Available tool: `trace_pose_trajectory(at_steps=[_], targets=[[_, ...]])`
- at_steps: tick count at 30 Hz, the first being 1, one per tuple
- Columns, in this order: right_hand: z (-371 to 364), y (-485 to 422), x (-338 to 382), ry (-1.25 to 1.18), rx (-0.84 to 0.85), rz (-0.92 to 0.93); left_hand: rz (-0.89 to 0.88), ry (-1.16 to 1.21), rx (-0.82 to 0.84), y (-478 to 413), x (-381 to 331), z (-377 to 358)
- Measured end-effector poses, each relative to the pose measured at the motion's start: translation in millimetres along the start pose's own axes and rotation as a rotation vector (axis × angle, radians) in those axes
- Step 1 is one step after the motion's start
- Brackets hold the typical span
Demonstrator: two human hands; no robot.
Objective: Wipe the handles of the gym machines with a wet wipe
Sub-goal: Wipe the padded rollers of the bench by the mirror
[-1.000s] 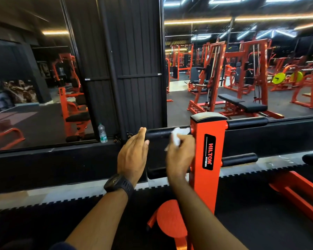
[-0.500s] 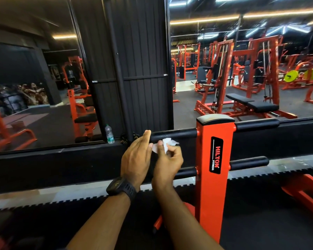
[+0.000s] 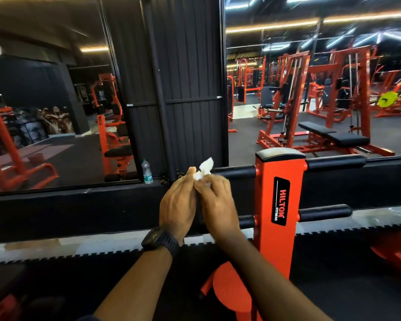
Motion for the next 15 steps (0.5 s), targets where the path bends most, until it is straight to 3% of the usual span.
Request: trace_pose_trajectory(at_steps=[1, 5, 9, 12, 15], targets=[[1, -7, -2, 0.042, 0.052, 0.022, 0.005, 0.001, -0.006, 0, 0, 0], [13, -23, -3, 0.271, -0.076, 0.1, 0.028, -0.033, -0.01, -1, -1, 2], [-10, -36, 24, 0.439, 0.148, 0.272, 0.02, -0.03, -0.004, 0, -3, 3], [-2, -67, 9, 0.459, 0.23, 0.1, 0.011, -0.07, -0.004, -1, -2, 1], [-28, -67, 19, 0.557, 0.415, 0.122, 0.005, -0.024, -0.015, 0, -2, -1]])
Point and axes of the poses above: each hand's wrist, its own y-axis away from the middle knuckle, its own z-axis out of the back of the hand, x = y × z, the point moved 10 cm from there along -y, towards the middle knuckle, and after that the axes turned 7 degrees about -y, right-handed, at the moved point
